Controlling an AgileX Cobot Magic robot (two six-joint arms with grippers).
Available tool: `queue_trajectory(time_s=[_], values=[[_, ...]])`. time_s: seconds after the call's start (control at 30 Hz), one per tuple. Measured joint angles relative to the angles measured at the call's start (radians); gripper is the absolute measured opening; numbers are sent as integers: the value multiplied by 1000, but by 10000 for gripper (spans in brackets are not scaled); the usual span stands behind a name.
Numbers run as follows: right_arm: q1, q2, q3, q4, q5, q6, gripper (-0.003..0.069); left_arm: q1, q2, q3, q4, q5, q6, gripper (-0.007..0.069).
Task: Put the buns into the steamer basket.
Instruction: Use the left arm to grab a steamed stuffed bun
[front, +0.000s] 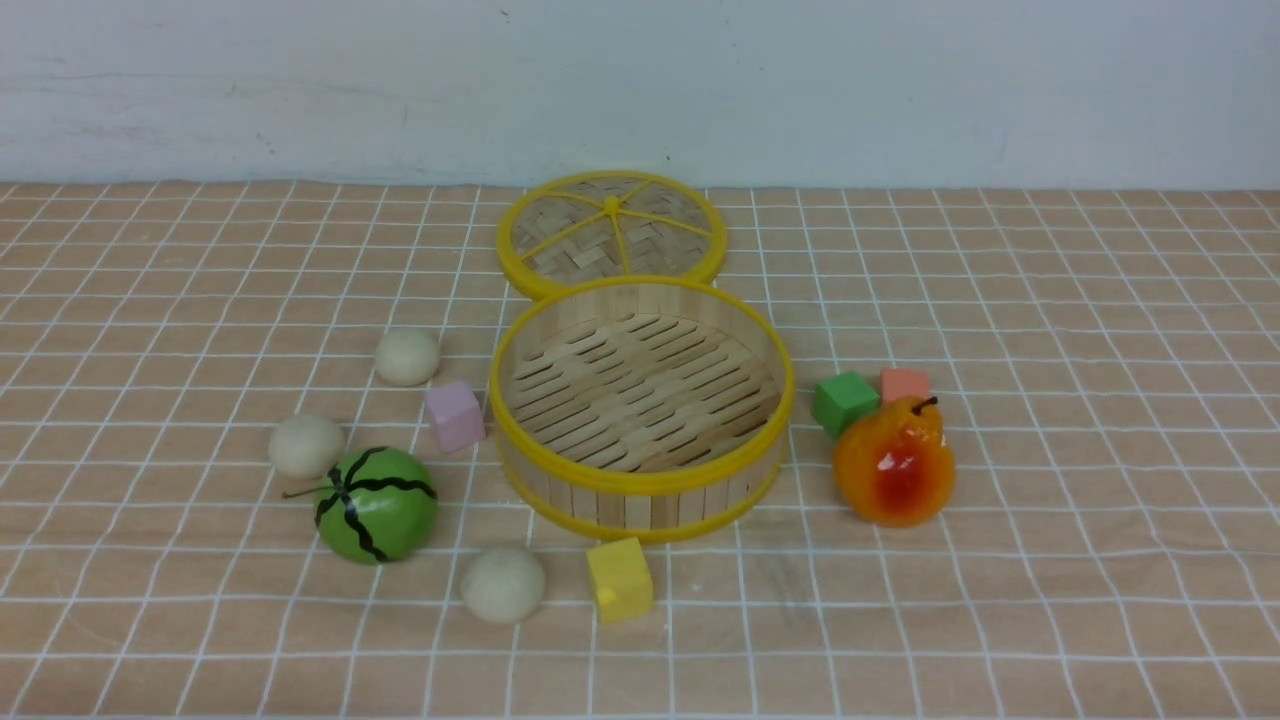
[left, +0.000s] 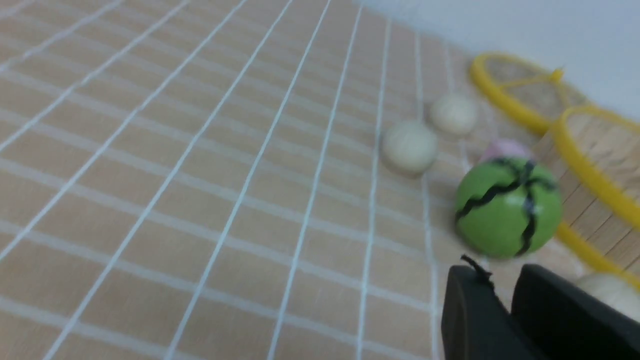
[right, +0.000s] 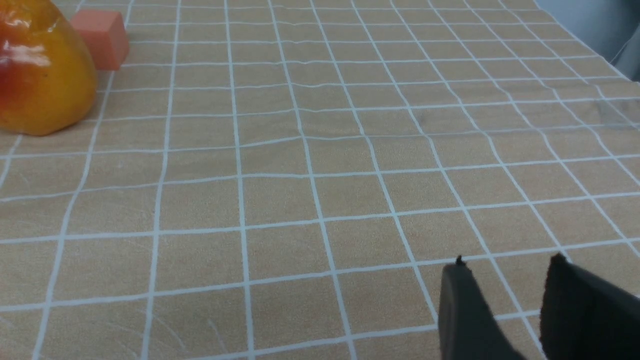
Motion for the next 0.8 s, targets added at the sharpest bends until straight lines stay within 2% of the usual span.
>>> queue_trajectory(time_s=[0.27,0.5,0.7,0.8], values=[[0,0,0,0,0,0,241,0,0,0,-19,-240,-40,132],[0,0,0,0,0,0,241,0,0,-13,-25,-390,-148,141],[0,0,0,0,0,0,241,0,29,-175,-25,-382,-175,143],[0,0,0,0,0,0,241,0,148,-353,-25,-322,-225,144]])
